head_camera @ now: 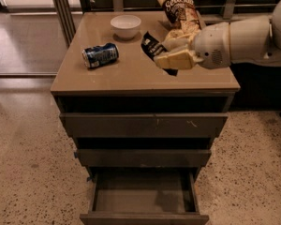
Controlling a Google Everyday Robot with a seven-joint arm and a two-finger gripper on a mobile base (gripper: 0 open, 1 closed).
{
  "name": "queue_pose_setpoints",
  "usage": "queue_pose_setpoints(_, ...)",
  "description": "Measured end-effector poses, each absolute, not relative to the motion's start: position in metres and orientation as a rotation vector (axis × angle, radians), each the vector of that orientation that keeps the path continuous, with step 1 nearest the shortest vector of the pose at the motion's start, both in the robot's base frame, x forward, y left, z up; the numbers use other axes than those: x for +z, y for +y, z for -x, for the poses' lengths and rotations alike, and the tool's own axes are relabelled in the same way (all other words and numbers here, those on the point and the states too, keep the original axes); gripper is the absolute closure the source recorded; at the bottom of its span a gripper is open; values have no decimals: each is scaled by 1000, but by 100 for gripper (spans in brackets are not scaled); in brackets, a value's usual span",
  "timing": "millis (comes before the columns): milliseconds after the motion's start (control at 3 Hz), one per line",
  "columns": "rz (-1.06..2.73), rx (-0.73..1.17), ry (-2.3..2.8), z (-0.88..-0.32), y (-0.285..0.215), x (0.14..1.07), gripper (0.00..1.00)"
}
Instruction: Place rxbar chocolate into bottom drawer
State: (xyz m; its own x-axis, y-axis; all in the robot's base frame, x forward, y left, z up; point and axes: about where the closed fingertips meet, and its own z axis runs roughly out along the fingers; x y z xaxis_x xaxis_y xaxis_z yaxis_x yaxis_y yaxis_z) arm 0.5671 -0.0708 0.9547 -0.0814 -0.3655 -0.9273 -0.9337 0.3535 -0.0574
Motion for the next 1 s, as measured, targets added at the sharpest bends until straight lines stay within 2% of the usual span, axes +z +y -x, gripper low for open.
queue_pose_setpoints(333, 1107, 761, 1725, -539, -98, 917, 100)
queue_pose_setpoints(1000, 1122, 720, 1703, -536, -94, 911, 100)
